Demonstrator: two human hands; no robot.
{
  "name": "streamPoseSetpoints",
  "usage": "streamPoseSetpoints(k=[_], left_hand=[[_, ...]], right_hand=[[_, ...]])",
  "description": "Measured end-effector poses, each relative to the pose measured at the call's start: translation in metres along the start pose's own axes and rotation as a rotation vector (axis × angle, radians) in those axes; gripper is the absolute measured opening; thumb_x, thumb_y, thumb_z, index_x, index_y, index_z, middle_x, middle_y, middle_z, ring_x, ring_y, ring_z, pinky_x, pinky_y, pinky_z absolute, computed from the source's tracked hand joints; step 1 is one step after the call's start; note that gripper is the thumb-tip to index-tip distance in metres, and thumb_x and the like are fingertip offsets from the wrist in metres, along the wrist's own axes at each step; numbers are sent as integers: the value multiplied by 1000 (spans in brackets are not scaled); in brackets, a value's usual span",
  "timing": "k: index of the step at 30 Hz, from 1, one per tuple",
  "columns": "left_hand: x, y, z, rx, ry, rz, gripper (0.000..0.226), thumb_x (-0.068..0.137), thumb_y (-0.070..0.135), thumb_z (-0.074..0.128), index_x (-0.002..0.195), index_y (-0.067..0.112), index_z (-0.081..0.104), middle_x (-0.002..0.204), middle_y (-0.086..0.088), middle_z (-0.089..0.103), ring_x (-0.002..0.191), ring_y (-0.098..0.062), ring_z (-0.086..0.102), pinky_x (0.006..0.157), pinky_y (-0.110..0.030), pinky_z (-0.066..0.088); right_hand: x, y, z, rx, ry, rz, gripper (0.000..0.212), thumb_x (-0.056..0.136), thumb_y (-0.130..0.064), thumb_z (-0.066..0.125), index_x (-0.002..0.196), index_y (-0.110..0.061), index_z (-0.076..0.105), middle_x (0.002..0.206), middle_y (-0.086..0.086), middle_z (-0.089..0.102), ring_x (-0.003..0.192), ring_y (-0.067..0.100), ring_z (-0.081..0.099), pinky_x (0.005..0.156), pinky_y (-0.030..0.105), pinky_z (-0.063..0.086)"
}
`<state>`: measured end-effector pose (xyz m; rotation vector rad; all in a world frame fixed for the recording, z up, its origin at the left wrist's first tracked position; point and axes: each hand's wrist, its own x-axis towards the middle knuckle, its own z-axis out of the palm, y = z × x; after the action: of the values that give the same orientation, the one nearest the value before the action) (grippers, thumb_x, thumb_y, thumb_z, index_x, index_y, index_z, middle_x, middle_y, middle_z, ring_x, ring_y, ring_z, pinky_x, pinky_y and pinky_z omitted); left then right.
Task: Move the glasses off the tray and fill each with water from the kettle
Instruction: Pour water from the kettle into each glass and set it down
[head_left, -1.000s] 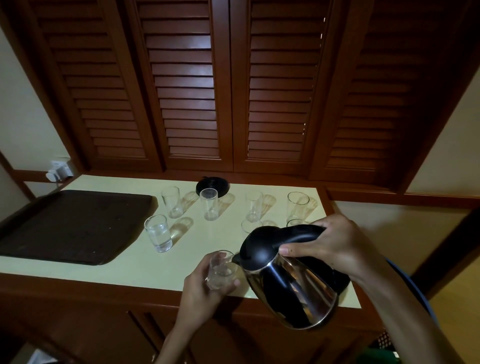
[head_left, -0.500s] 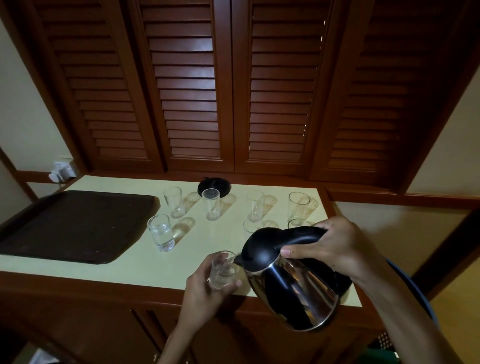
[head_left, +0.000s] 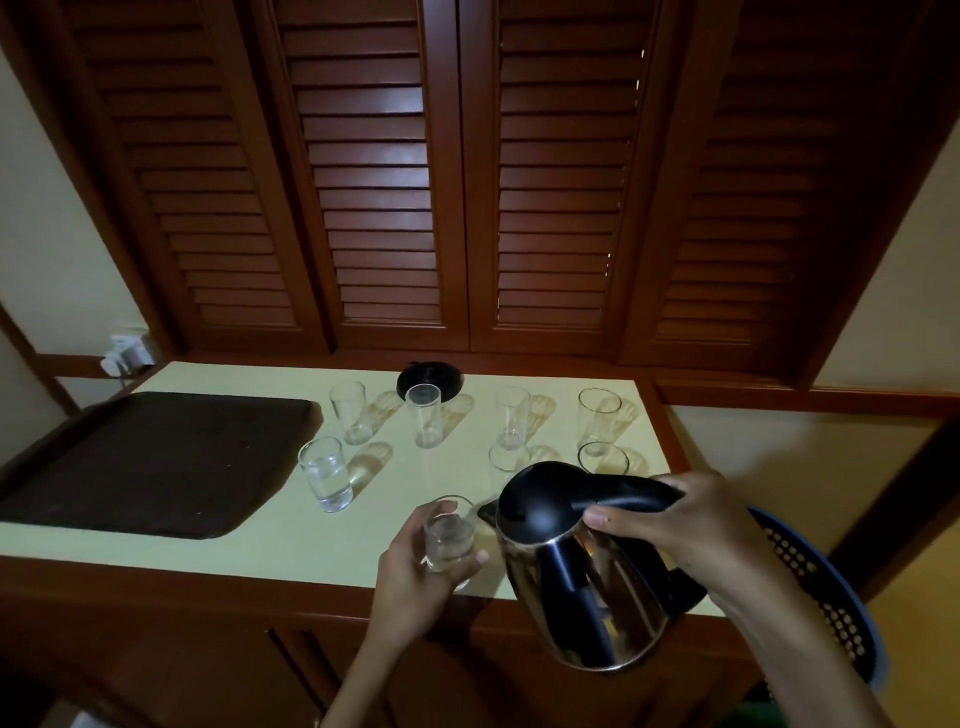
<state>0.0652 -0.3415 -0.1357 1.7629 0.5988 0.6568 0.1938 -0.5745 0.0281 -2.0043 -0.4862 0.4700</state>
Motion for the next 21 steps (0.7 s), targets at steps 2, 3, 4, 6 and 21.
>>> streamPoseSetpoints(k=[2, 3, 4, 6, 21], left_hand=[[8, -4, 0, -15, 17, -11, 56, 68, 20, 96, 115, 31, 68, 107, 22, 75, 98, 2, 72, 80, -14, 54], [12, -6, -1, -20, 29, -18, 55, 69, 21, 95, 115, 32, 68, 107, 22, 75, 98, 2, 72, 81, -17, 55], [16, -6, -2, -32, 44, -29, 55, 69, 22, 95, 115, 33, 68, 108, 21, 75, 99, 2, 72, 83, -21, 55], [28, -6, -3, -60, 76, -49, 55, 70, 23, 95, 116, 34, 67, 107, 14, 76, 100, -3, 73, 85, -26, 57], [103, -29, -17, 14, 166, -79, 53, 78, 22, 89, 122, 25, 59, 108, 15, 64, 108, -25, 66, 86, -35, 57]], right_hand=[[-1, 5, 1, 57, 3, -1, 36, 51, -37, 95, 75, -14, 82, 72, 2, 82, 67, 20, 80, 77, 47, 66], [-2, 7, 1, 80, 3, -7, 38, 49, -40, 93, 74, -14, 83, 73, 3, 82, 68, 21, 81, 78, 48, 65], [-2, 8, 1, 101, 5, -12, 39, 47, -41, 92, 74, -14, 83, 74, 3, 82, 69, 21, 81, 79, 47, 65], [-2, 10, 1, 136, 10, -31, 36, 46, -41, 91, 71, -15, 83, 74, 4, 82, 70, 20, 81, 78, 44, 64], [5, 19, -8, 199, 5, -40, 37, 51, -35, 93, 77, -11, 83, 76, 6, 82, 72, 21, 81, 72, 34, 61]])
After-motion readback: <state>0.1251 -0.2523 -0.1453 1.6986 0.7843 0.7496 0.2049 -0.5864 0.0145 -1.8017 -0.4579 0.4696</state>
